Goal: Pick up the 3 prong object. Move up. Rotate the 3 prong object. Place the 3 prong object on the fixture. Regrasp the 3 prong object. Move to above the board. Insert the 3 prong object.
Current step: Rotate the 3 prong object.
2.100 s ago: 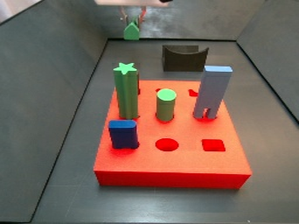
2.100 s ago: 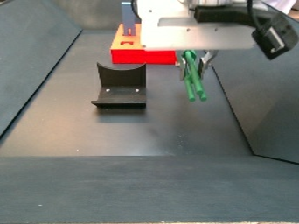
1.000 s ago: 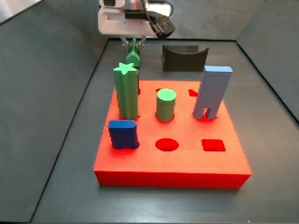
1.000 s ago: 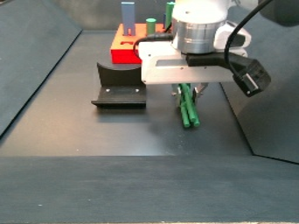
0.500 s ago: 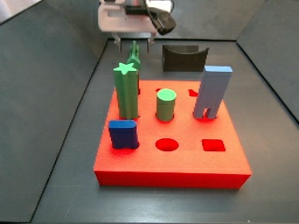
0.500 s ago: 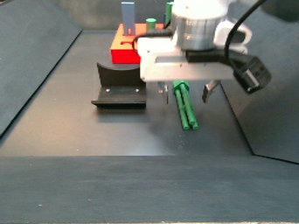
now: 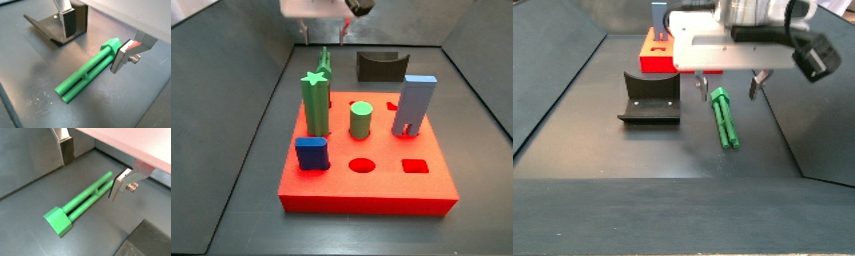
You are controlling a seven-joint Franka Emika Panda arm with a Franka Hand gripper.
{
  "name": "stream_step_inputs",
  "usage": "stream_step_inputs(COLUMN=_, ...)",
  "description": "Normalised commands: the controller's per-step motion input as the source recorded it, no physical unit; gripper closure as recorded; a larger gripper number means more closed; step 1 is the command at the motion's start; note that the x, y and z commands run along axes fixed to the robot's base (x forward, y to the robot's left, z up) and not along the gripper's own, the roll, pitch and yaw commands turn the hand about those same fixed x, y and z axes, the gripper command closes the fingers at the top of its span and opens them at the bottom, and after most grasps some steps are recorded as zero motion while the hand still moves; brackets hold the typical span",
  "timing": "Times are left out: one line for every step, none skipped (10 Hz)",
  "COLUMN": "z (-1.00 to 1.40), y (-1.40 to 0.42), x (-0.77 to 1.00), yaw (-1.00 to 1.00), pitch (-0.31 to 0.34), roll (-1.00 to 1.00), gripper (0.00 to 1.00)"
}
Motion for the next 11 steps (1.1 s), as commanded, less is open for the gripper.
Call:
stream_step_inputs(z=0.83, y=-0.01, x=-0.03, yaw=0.01, pitch=0.097, roll=0.12, gripper=0.0)
stream_step_inputs(z=0.75, y=-0.01, x=-0.03, yaw=0.01, pitch=0.1, roll=0.13, gripper=0.0)
stream_step_inputs(z=0.0, y=0.0, x=0.0, yaw=1.0, pitch=0.0, roll=0.0, gripper=0.0)
stream_step_inputs(z=-0.13, y=0.0, x=0.0, yaw=1.0, pitch=0.0, roll=0.0, gripper=0.0)
stream_step_inputs(z=-0.28, y=0.01, x=0.0, yaw=1.0, pitch=0.001, roll=0.0, gripper=0.0)
stream_step_inputs(z=-0.25, y=0.01, x=0.03, yaw=1.0, pitch=-0.001, roll=0.0, gripper=0.0)
stream_step_inputs(z=-0.13, y=0.0, x=0.03, yaw=1.0, pitch=-0.001, roll=0.0, gripper=0.0)
stream_step_inputs(z=-0.07, y=0.0, x=0.03, yaw=1.0, pitch=-0.001, roll=0.0, gripper=0.0)
stream_step_inputs(z=-0.06, y=0.0, x=0.02, yaw=1.0, pitch=-0.001, roll=0.0, gripper=0.0)
stream_step_inputs(z=-0.06, y=0.0, x=0.02, yaw=1.0, pitch=-0.001, roll=0.0, gripper=0.0)
stream_step_inputs(z=-0.06, y=0.0, x=0.03, yaw=1.0, pitch=-0.002, roll=0.0, gripper=0.0)
